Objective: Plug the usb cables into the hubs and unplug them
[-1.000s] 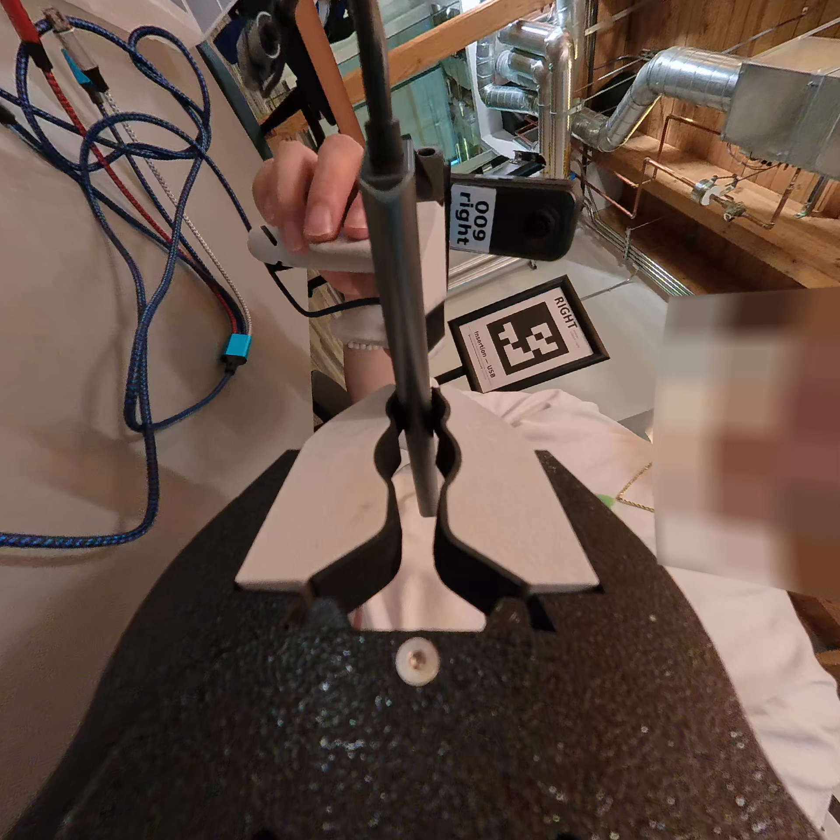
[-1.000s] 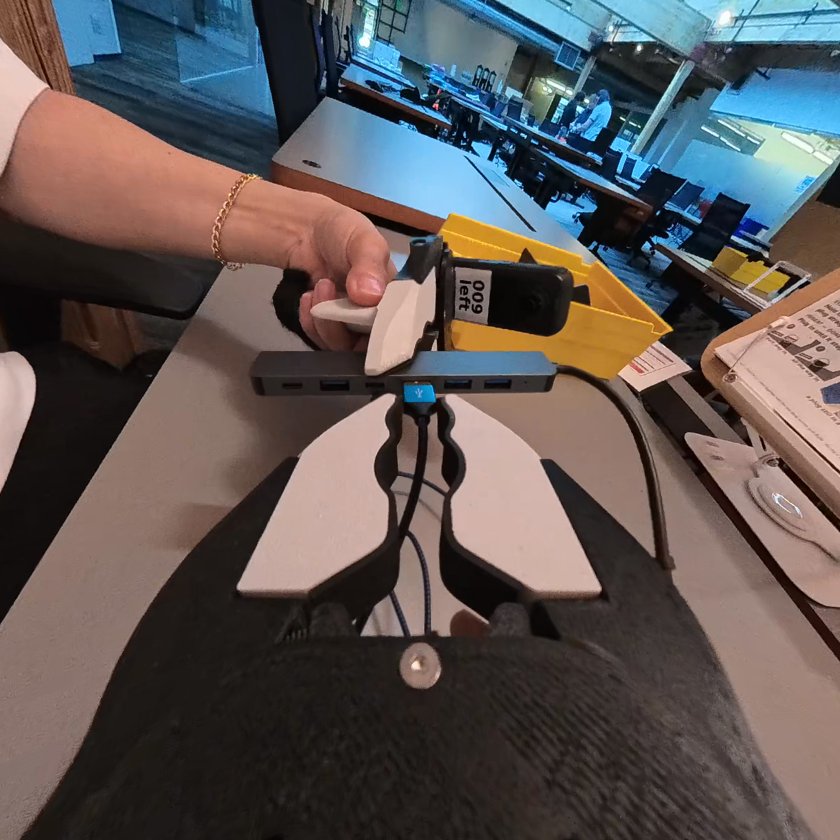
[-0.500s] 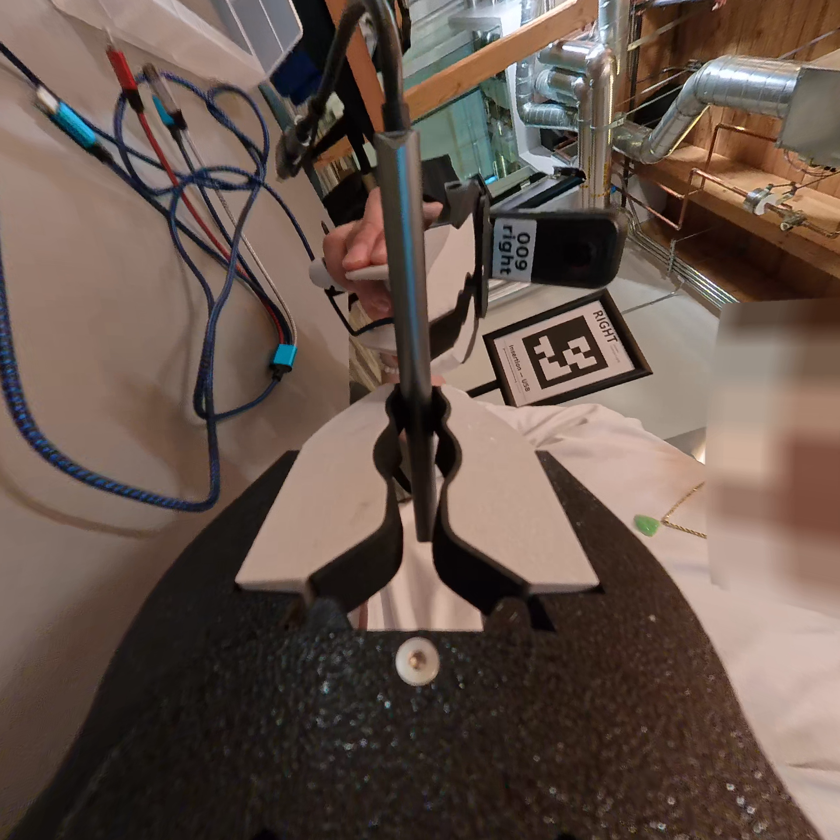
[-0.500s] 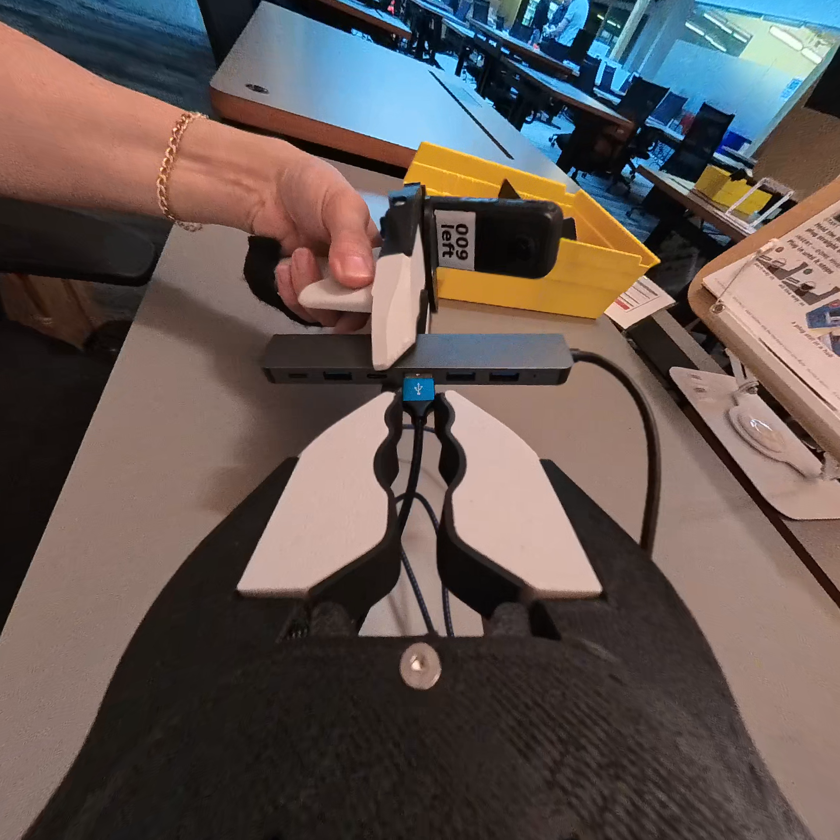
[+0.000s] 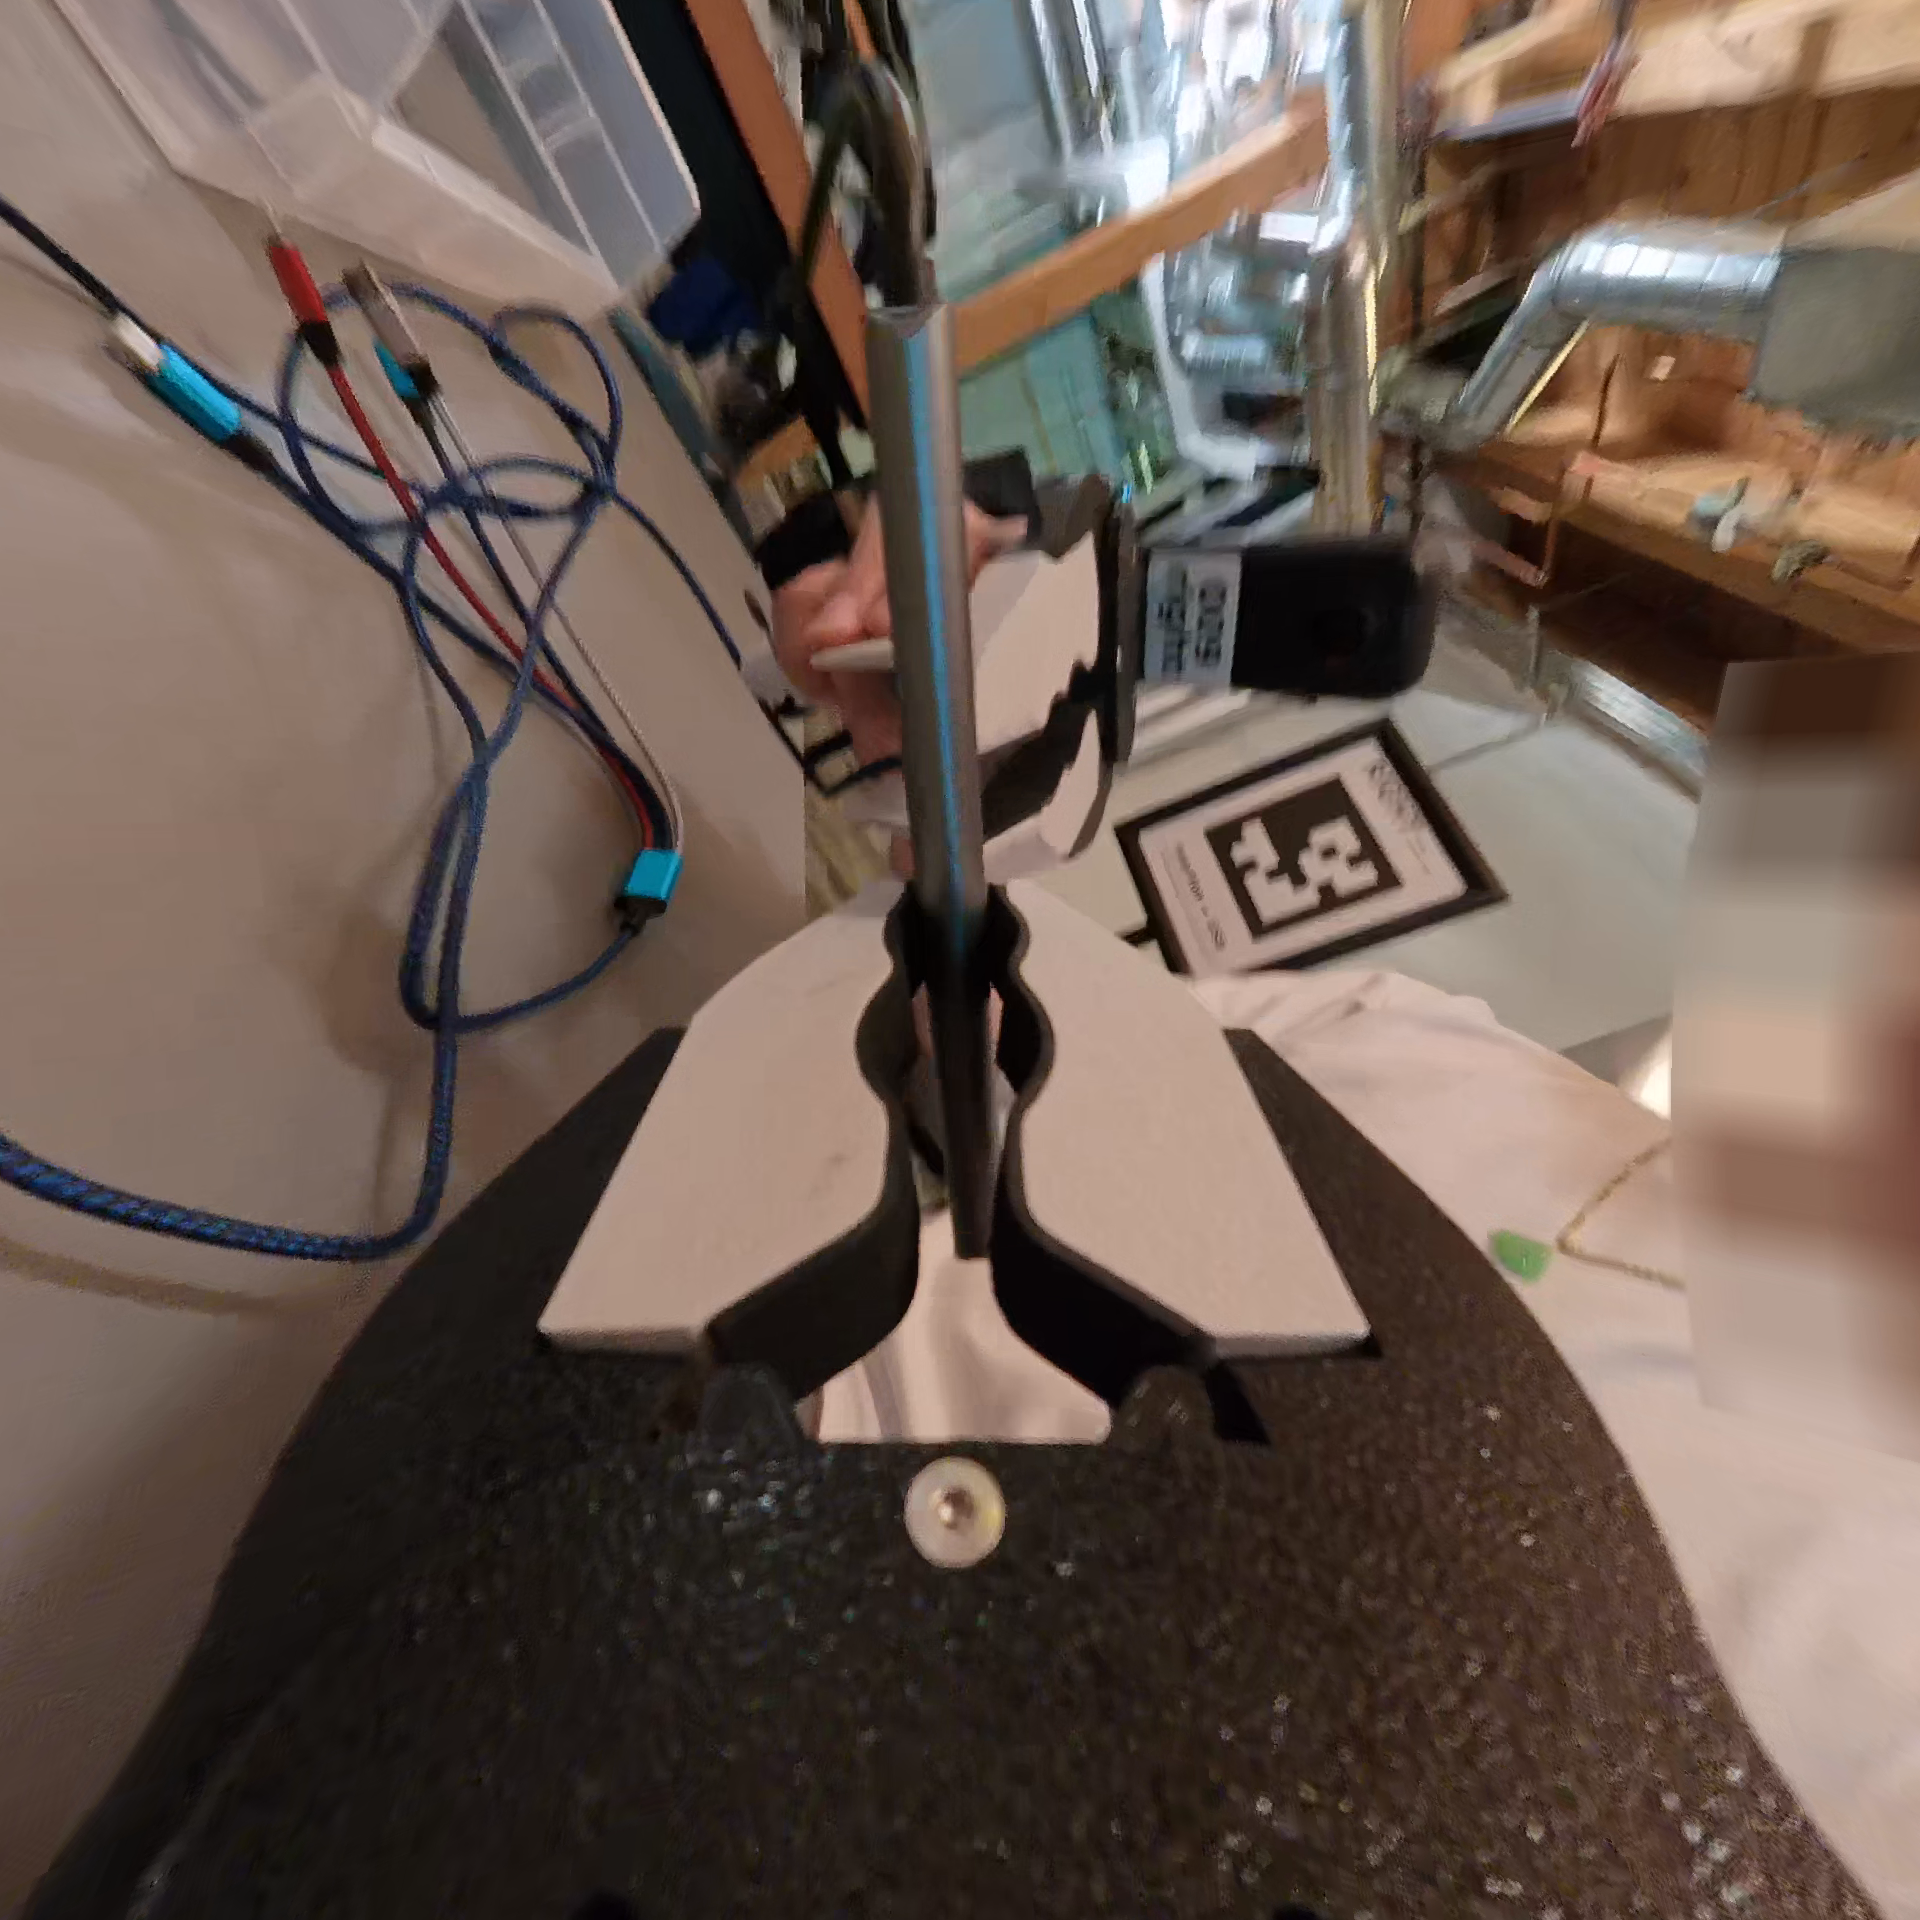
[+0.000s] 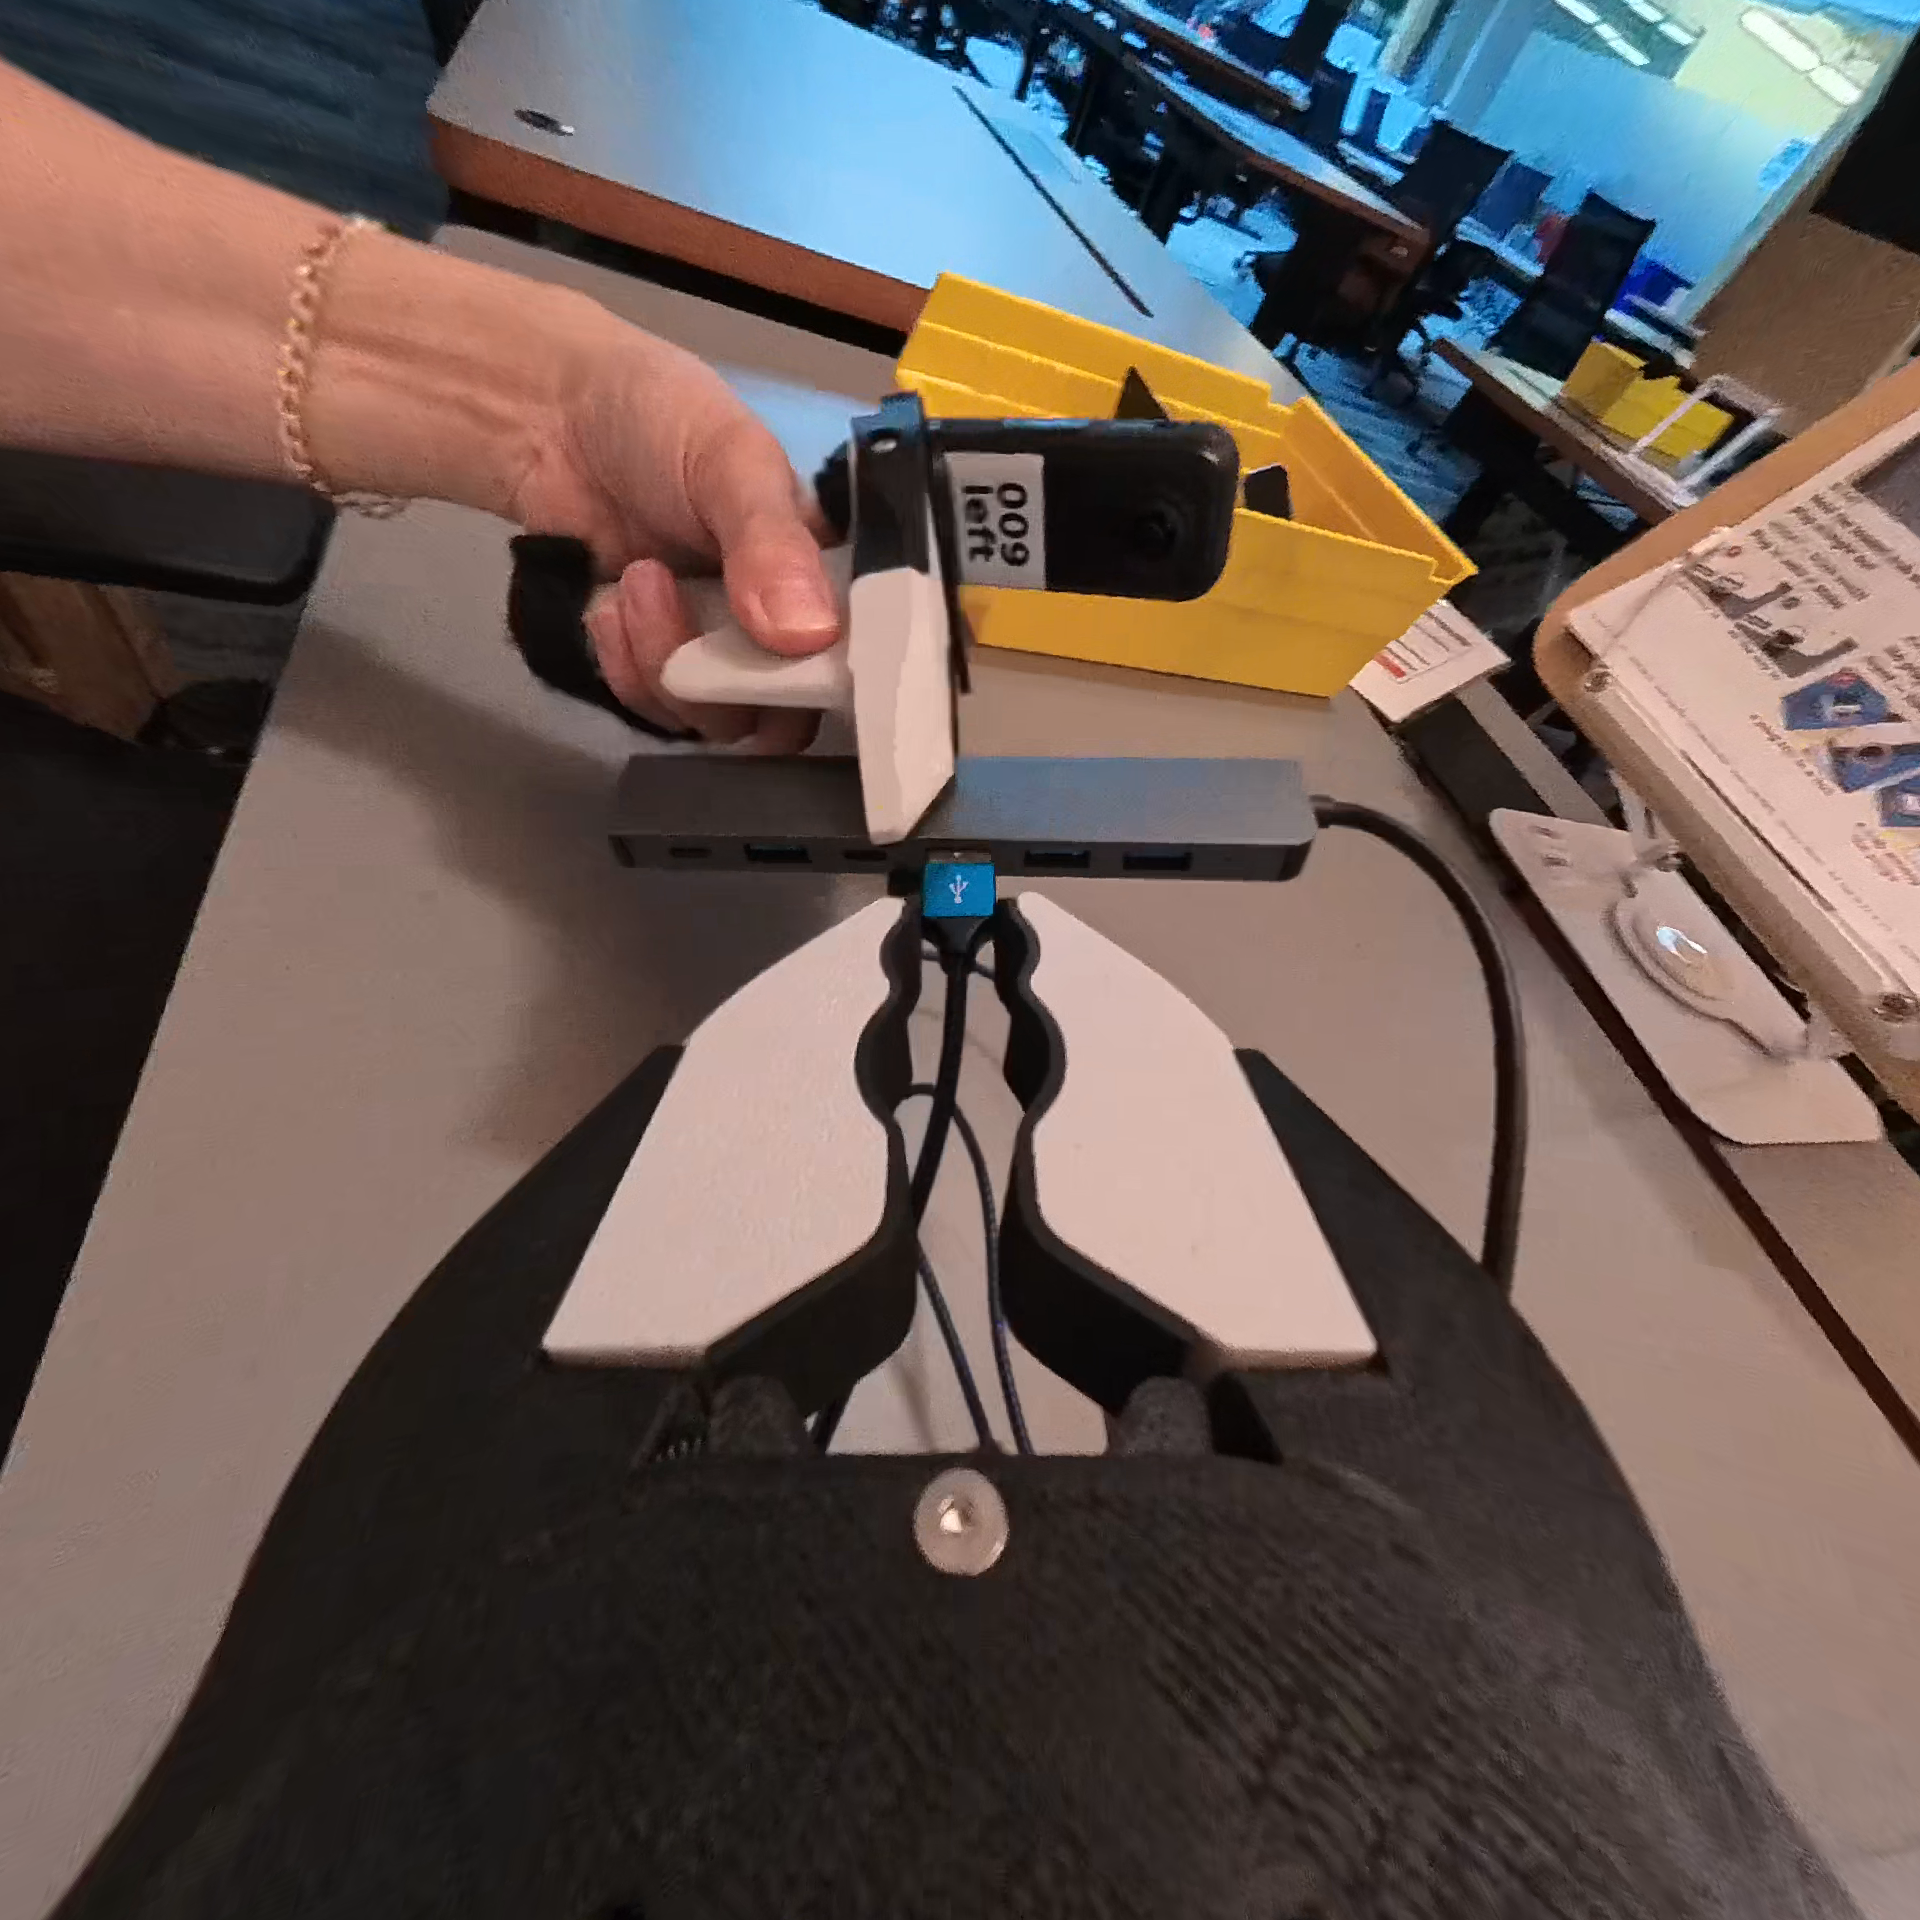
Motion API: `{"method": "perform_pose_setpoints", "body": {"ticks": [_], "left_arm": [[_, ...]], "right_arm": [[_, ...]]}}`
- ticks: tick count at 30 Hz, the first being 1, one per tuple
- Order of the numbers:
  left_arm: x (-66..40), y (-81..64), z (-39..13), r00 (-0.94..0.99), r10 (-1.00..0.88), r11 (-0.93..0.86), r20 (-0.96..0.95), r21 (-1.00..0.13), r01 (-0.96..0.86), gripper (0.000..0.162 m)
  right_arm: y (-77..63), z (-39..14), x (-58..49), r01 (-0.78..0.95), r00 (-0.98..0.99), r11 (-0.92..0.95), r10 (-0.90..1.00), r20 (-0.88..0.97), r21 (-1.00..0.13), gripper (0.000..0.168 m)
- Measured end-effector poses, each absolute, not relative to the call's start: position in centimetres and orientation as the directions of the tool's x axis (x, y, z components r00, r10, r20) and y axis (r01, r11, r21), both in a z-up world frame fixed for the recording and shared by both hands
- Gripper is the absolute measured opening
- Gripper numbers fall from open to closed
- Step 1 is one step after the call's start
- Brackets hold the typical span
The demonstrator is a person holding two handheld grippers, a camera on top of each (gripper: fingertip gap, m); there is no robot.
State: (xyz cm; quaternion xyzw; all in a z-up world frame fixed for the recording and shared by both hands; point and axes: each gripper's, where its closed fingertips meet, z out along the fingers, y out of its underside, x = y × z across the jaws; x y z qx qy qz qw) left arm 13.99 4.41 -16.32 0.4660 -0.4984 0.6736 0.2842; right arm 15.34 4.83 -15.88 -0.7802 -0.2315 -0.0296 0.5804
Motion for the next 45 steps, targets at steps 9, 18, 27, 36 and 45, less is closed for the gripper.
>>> {"method": "perform_pose_setpoints", "body": {"ticks": [9,18,27,36,45], "left_arm": [[14.2,4.3,-16.0,-0.398,-0.124,-0.320,0.909,-0.416,-0.851,0.010],[14.7,4.8,-17.1,-0.331,-0.082,-0.322,0.940,-0.339,-0.884,0.010],[14.7,4.3,-16.3,-0.345,-0.036,-0.283,0.938,-0.341,-0.896,0.010],[12.8,4.0,-17.4,-0.385,-0.091,-0.218,0.919,-0.395,-0.892,0.010],[13.4,5.1,-18.0,-0.368,-0.122,-0.303,0.922,-0.388,-0.871,0.010]], "right_arm": [[5.1,-16.4,13.2,0.505,0.809,-0.206,0.450,0.377,-0.838,0.014],[5.1,-17.2,14.0,0.464,0.846,-0.271,0.418,0.330,-0.844,0.014],[4.8,-16.2,14.5,0.476,0.838,-0.250,0.418,0.349,-0.843,0.014],[4.9,-16.6,14.6,0.525,0.817,-0.265,0.425,0.390,-0.809,0.014],[4.4,-17.7,15.1,0.534,0.824,-0.334,0.411,0.390,-0.776,0.014]]}}
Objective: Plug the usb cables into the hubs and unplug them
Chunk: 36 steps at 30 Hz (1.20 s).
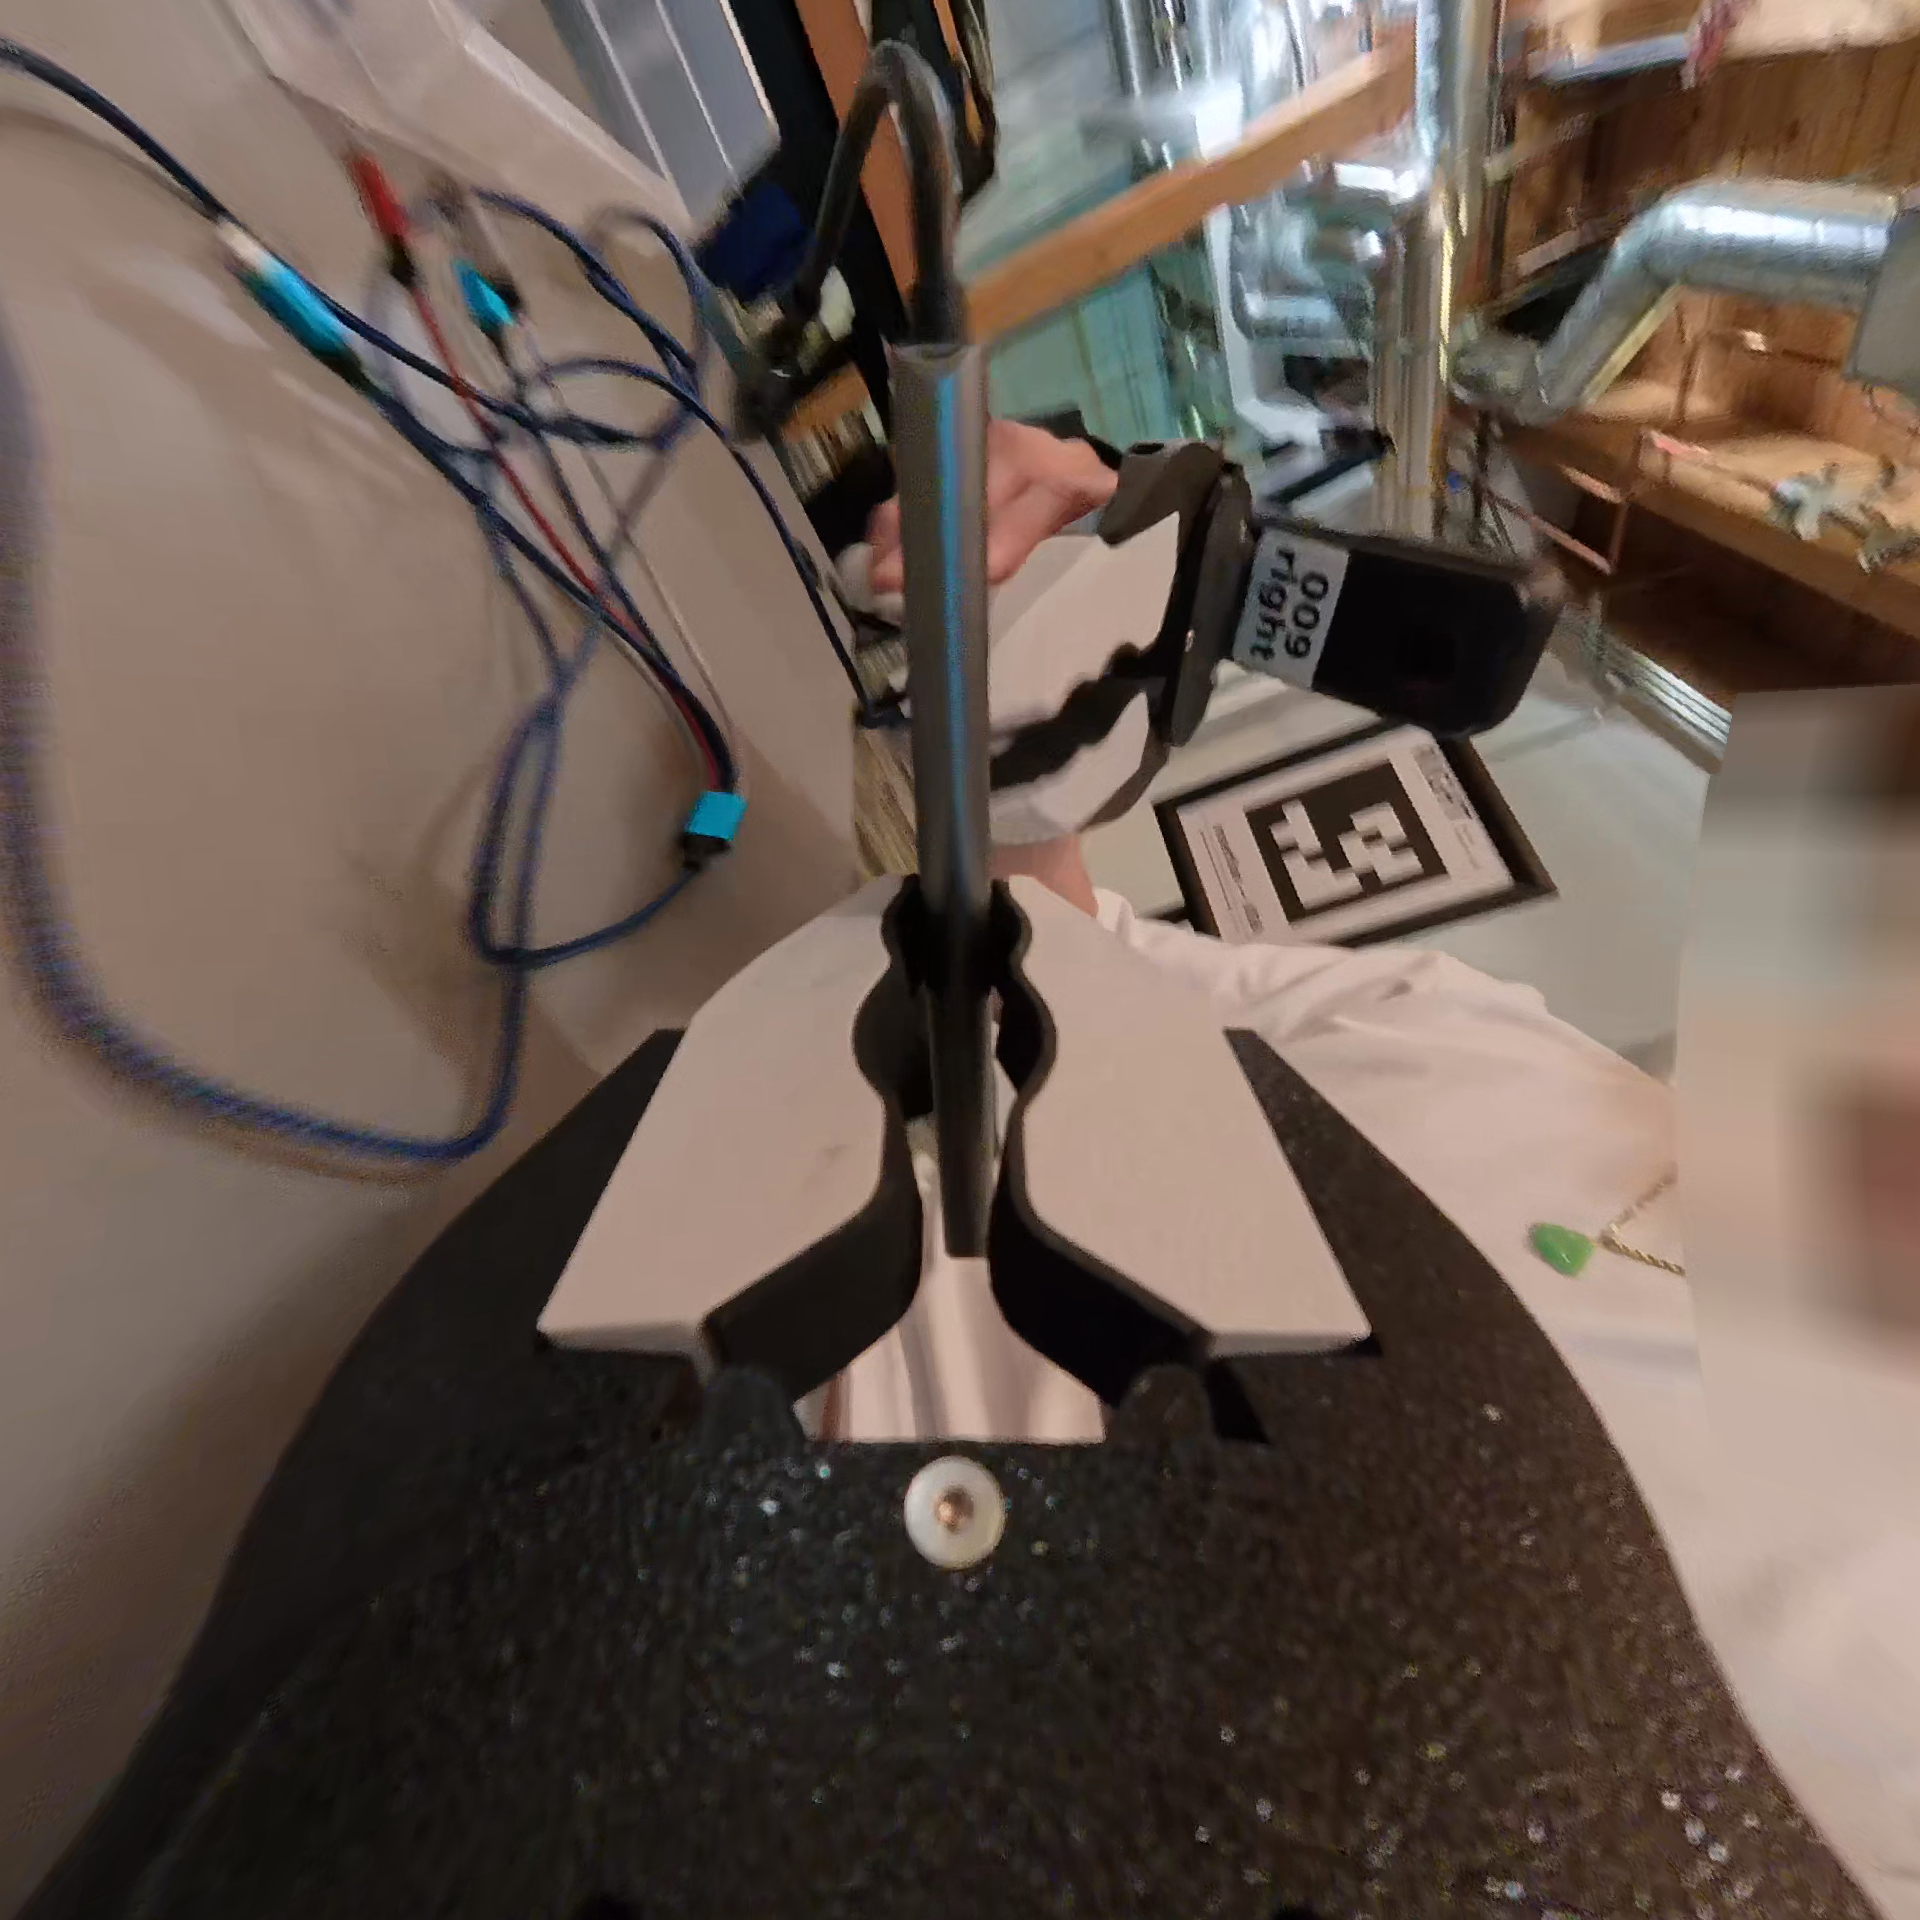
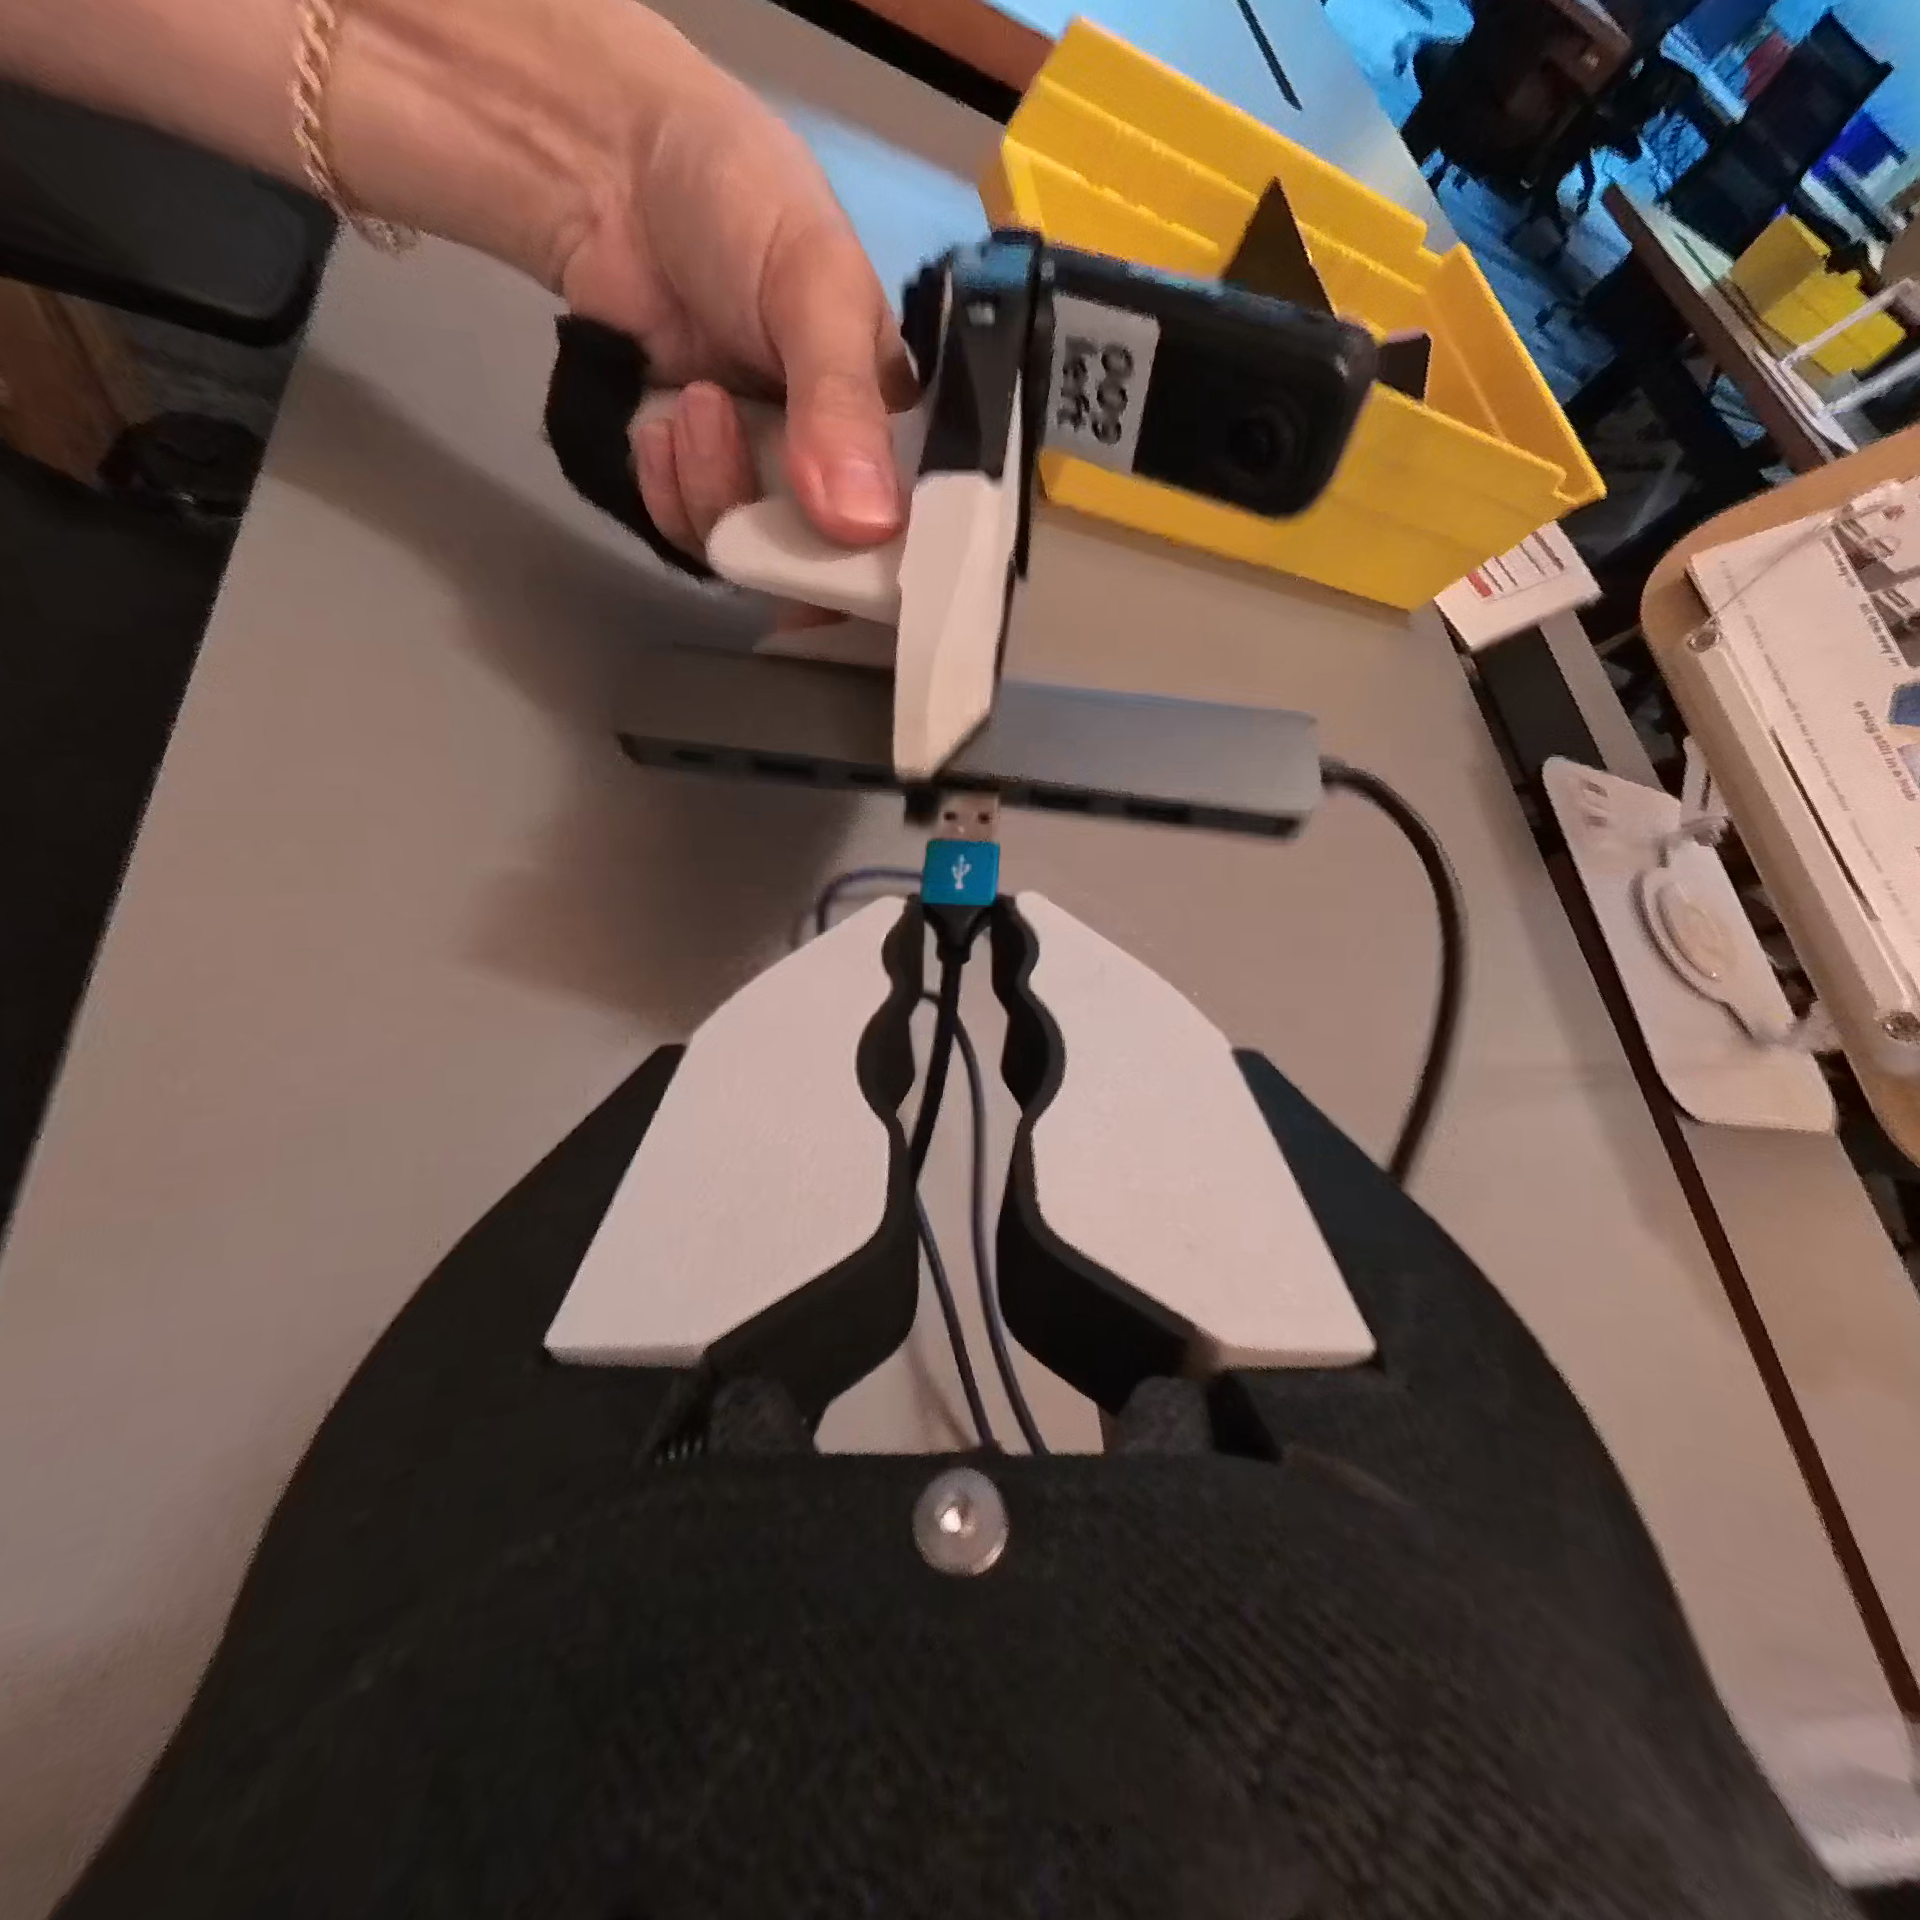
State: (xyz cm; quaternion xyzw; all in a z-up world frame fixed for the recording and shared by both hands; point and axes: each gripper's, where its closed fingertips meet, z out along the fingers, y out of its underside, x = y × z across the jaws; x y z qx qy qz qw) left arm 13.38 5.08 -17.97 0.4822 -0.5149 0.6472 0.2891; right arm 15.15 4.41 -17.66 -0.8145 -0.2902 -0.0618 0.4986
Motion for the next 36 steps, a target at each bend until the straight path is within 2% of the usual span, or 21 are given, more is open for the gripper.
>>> {"method": "perform_pose_setpoints", "body": {"ticks": [1,2,4,5,7,9,12,18,22,24,26,28,30,36], "left_arm": [[13.8,6.6,-18.0,-0.359,-0.139,-0.370,0.923,-0.385,-0.846,0.010],[14.3,9.1,-17.7,-0.345,-0.135,-0.472,0.929,-0.367,-0.802,0.010],[14.1,12.6,-17.5,-0.326,-0.166,-0.557,0.931,-0.361,-0.748,0.010],[13.7,12.9,-17.2,-0.338,-0.185,-0.552,0.923,-0.382,-0.741,0.010],[13.0,12.8,-15.9,-0.384,-0.223,-0.529,0.896,-0.442,-0.725,0.010],[12.2,13.1,-14.5,-0.428,-0.278,-0.507,0.860,-0.510,-0.694,0.010],[11.3,14.4,-12.7,-0.474,-0.336,-0.503,0.814,-0.580,-0.641,0.010],[9.8,15.4,-13.1,-0.457,-0.348,-0.500,0.818,-0.575,-0.648,0.010],[9.4,15.1,-14.1,-0.443,-0.319,-0.511,0.838,-0.546,-0.664,0.010],[9.1,15.1,-14.3,-0.445,-0.317,-0.511,0.838,-0.546,-0.664,0.010],[9.0,15.2,-14.4,-0.447,-0.314,-0.511,0.838,-0.546,-0.664,0.010],[8.9,15.1,-14.7,-0.447,-0.313,-0.505,0.838,-0.545,-0.669,0.010],[9.0,14.8,-14.8,-0.450,-0.308,-0.496,0.838,-0.545,-0.676,0.010],[9.2,13.5,-15.0,-0.468,-0.278,-0.465,0.839,-0.544,-0.699,0.009]], "right_arm": [[3.4,-17.7,17.9,0.563,0.825,-0.407,0.322,0.464,-0.720,0.014],[2.0,-17.2,20.5,0.554,0.831,-0.432,0.233,0.506,-0.711,0.014],[0.4,-14.9,21.4,0.363,0.927,-0.309,0.219,0.306,-0.879,0.013],[-0.1,-14.4,21.9,0.327,0.937,-0.276,0.218,0.273,-0.904,0.013],[-0.7,-15.5,23.4,0.358,0.932,-0.354,0.189,0.309,-0.864,0.013],[-1.1,-18.5,22.8,0.344,0.934,-0.474,0.260,0.244,-0.810,0.013],[-1.5,-22.6,22.4,0.412,0.910,-0.574,0.302,0.285,-0.708,0.013],[-1.2,-25.5,19.3,0.444,0.888,-0.546,0.374,0.268,-0.710,0.017],[-1.9,-24.2,20.4,0.446,0.892,-0.543,0.335,0.303,-0.712,0.022],[-2.2,-22.2,21.6,0.406,0.913,-0.506,0.264,0.311,-0.761,0.041],[-3.0,-20.7,21.7,0.354,0.933,-0.497,0.251,0.259,-0.792,0.051],[-3.7,-19.6,21.6,0.327,0.942,-0.516,0.241,0.232,-0.792,0.080],[-3.8,-19.3,21.5,0.327,0.944,-0.552,0.235,0.233,-0.768,0.091],[-4.1,-25.5,21.1,0.459,0.887,-0.758,0.418,0.195,-0.463,0.097]]}}
